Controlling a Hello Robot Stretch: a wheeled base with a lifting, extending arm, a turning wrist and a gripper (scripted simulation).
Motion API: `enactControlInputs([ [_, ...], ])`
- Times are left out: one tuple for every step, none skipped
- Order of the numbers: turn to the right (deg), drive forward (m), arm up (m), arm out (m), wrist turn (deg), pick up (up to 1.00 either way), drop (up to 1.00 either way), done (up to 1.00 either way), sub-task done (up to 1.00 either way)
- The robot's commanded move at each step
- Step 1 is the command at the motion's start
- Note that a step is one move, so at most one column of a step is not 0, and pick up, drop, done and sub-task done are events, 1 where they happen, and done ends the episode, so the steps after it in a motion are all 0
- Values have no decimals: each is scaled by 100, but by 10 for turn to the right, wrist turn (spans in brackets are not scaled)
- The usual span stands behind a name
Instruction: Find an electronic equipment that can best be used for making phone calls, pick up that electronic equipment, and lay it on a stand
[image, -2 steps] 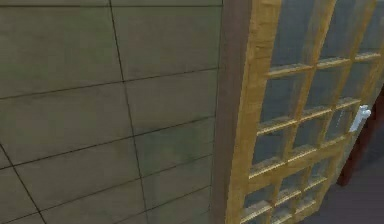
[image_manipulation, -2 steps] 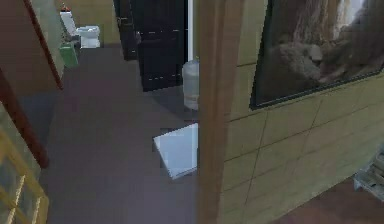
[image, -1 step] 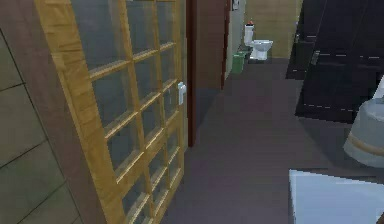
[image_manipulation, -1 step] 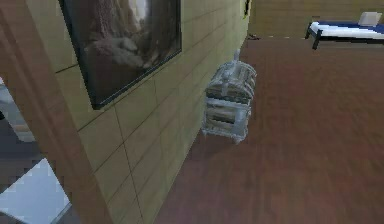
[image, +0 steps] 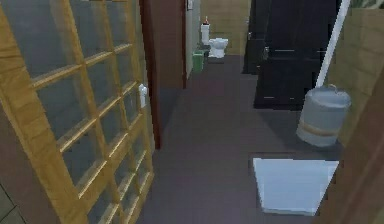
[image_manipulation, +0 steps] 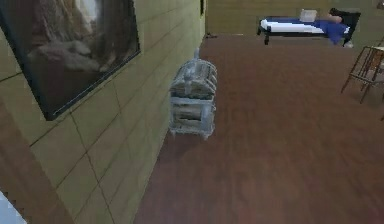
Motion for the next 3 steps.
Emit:
enactControlInputs([
  [30, 0, 0, 0, 0, 0, 0, 0, 0],
  [0, 30, 0, 0, 0, 0, 0, 0, 0],
  [90, 0, 0, 0, 0, 0, 0, 0, 0],
])
